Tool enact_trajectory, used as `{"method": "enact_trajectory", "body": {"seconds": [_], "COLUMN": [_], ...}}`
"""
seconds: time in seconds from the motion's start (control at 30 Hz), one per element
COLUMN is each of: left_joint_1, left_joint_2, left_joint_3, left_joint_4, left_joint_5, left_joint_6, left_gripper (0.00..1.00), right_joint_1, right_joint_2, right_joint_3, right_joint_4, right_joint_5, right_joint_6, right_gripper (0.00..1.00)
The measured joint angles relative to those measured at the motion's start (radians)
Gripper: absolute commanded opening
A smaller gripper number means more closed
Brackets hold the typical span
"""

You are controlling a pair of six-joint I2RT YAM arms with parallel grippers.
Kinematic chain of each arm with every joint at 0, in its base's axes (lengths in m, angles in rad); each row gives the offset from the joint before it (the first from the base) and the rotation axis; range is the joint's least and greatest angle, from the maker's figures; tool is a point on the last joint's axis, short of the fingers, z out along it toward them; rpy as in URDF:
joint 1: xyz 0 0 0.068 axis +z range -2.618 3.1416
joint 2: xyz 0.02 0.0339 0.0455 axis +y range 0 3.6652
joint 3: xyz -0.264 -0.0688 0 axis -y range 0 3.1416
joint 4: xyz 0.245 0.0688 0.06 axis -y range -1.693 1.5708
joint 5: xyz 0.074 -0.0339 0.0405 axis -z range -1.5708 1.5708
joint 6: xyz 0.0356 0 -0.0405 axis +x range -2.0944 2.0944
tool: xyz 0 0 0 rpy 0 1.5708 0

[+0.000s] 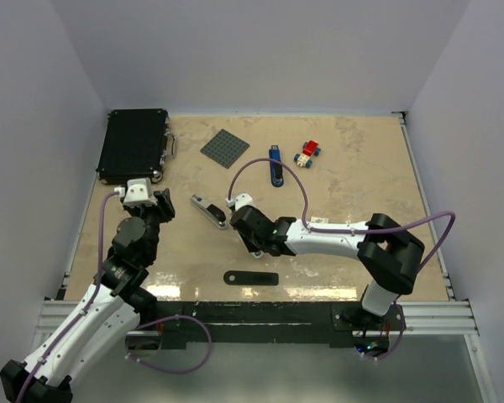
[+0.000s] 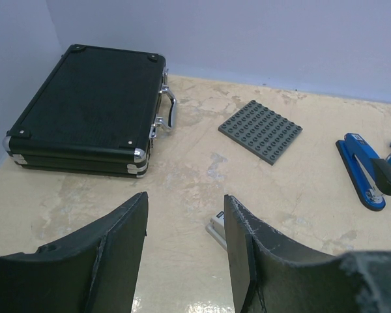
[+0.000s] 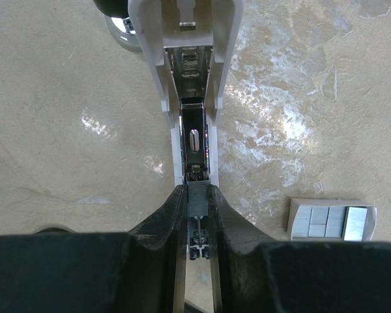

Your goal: Load the staples into the stapler

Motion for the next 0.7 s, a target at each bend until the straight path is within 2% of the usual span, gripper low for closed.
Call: {"method": "enact_trajectory", "body": {"seconds": [0.4, 0.7], "left_joint_1": [0.0, 0.0], "left_joint_2": [0.0, 0.0], "left_joint_3": [0.0, 0.0], "left_joint_4": [0.0, 0.0], "left_joint_5": [0.003, 0.003], "left_joint_6": [0.0, 0.0], "left_gripper": [0.55, 0.55], "right_joint_1": [0.0, 0.0], "right_joint_2": [-0.004, -0.031], "right_joint_3": [0.0, 0.013], "right_joint_4": [-0.007, -0.065], "right_joint_5": [-0.001, 0.003], "right_joint_6": [0.001, -0.002], "right_gripper": [0.26, 0.34]}}
